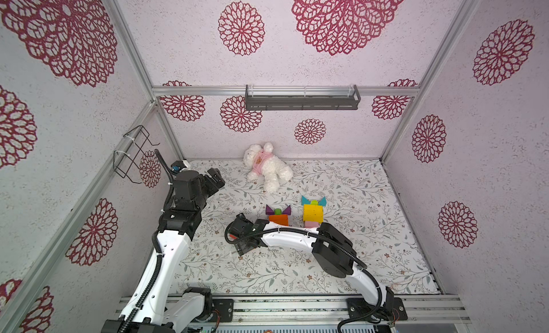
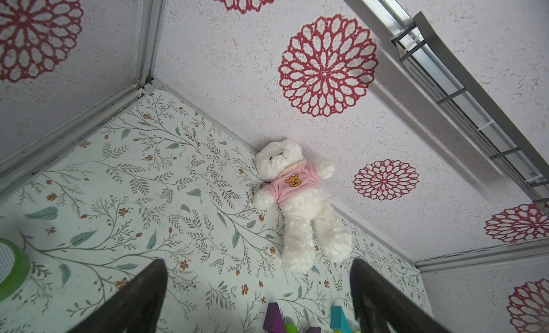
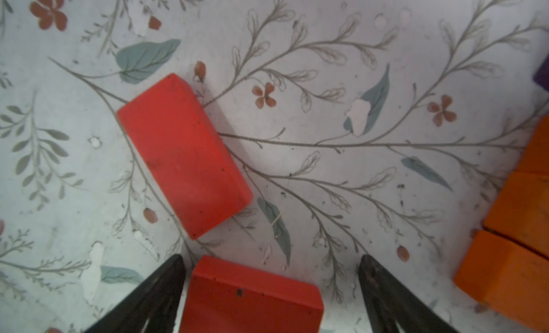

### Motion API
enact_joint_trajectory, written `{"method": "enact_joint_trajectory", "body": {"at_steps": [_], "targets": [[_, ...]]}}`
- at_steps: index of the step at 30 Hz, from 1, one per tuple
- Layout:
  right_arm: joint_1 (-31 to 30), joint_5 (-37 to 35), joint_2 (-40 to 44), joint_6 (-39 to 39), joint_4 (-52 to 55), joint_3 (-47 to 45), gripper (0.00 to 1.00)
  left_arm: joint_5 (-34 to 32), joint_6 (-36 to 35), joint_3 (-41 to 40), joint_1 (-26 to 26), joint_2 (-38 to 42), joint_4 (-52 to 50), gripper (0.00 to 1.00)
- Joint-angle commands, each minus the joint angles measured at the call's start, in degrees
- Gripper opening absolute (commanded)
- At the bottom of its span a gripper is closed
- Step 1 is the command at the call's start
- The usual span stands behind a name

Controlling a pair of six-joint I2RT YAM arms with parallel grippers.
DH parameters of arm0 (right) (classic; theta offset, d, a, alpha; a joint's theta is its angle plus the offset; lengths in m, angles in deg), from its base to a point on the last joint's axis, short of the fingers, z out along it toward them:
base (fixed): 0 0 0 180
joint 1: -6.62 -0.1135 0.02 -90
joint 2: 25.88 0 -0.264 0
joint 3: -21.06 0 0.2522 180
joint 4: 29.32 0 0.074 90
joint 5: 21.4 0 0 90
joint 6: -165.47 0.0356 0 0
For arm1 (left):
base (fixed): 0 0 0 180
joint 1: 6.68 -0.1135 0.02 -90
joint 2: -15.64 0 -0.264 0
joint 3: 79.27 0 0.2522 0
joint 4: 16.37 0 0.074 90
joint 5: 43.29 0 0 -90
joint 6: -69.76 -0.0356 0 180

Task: Assemble a carrot with building blocks
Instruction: Pick up the building block from the center of the board, then assemble the building block at the center of the board.

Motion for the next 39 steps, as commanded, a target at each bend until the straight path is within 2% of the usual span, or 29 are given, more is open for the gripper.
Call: {"method": "enact_joint_trajectory", "body": {"at_steps": [1, 10, 18, 28, 34, 39], "targets": [[-0.09, 0.24, 3.9, 4.55, 3.03, -2.25, 0.86, 0.96, 0.72, -0.57, -0.34, -0.11, 1.11, 0.97], [-0.35, -1.38, 5.83, 5.36, 1.96, -3.86, 0.7, 2.34, 0.91, -1.07, -0.25, 0.75, 2.19, 0.97], [-0.35, -2.55, 6.9, 4.85, 1.79, -3.84, 0.66, 2.36, 0.89, -1.05, -0.24, 0.68, 2.18, 0.97], [-0.33, -6.09, 13.3, 5.51, -0.13, -8.4, 0.64, 2.9, 1.17, -1.06, -0.24, 0.28, 2.28, 0.97], [1.42, -9.1, 20.23, 8.9, 0.28, -16.78, 0.64, 5.4, 2.09, -1.05, -0.19, -0.38, 2.71, 0.97], [3.9, -8.39, 25.29, 13.42, -2.1, -26.84, 0.64, 6.86, 2.74, -1.05, -0.24, -0.75, 2.89, 0.97]]}}
